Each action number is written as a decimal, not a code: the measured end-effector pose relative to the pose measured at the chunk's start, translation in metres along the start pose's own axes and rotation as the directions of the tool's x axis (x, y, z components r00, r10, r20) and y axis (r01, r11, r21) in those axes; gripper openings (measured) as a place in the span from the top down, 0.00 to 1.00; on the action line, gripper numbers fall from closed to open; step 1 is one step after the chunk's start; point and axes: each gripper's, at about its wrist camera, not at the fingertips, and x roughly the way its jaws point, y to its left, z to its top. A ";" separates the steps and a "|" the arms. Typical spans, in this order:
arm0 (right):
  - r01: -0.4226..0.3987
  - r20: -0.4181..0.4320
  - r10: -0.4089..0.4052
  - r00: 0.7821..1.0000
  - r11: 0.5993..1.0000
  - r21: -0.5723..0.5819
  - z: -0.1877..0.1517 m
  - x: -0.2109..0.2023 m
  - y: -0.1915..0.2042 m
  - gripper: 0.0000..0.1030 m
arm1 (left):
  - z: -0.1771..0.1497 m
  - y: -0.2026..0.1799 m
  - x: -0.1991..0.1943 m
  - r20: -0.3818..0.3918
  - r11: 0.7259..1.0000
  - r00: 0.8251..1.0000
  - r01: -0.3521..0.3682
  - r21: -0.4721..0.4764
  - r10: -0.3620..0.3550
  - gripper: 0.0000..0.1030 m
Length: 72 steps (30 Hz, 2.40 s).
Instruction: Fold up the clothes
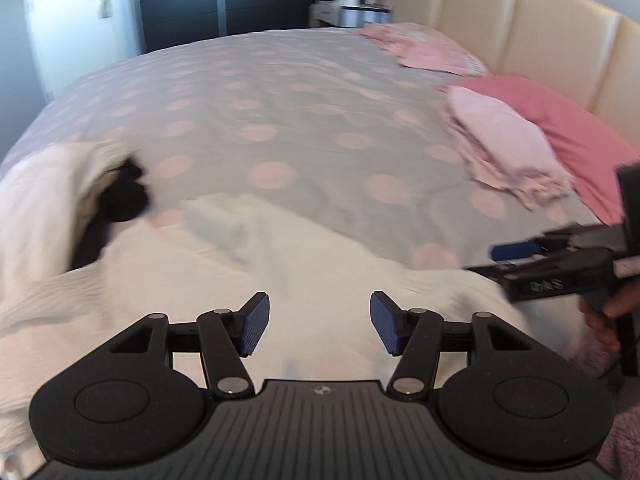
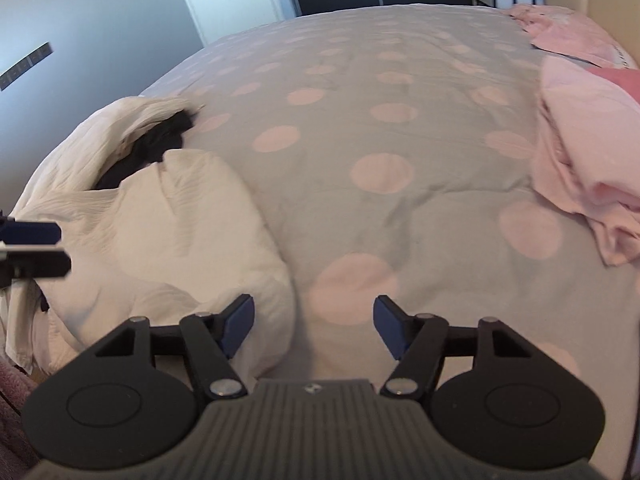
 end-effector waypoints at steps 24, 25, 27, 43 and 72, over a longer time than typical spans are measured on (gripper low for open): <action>-0.175 -0.188 0.119 0.975 0.932 -0.317 0.125 0.149 0.066 0.33 | 0.034 0.176 0.168 -0.101 0.970 0.979 -0.159 0.185 0.179 0.49; -0.192 -0.202 0.132 0.970 0.931 -0.312 0.125 0.156 0.067 0.33 | 0.033 0.178 0.176 -0.118 0.970 0.977 -0.154 0.187 0.177 0.51; -0.213 -0.226 0.146 0.963 0.928 -0.306 0.122 0.171 0.071 0.35 | 0.028 0.182 0.185 -0.119 0.970 0.976 -0.158 0.187 0.182 0.51; -0.080 0.002 0.085 0.996 0.945 -0.317 0.149 0.093 0.061 0.93 | 0.063 0.148 0.120 0.020 0.983 0.988 -0.156 0.095 0.155 1.00; 0.118 0.072 -0.095 0.993 0.874 -0.472 -0.002 -0.087 -0.024 0.93 | 0.032 -0.045 0.039 0.006 0.893 0.999 0.043 0.449 -0.051 1.00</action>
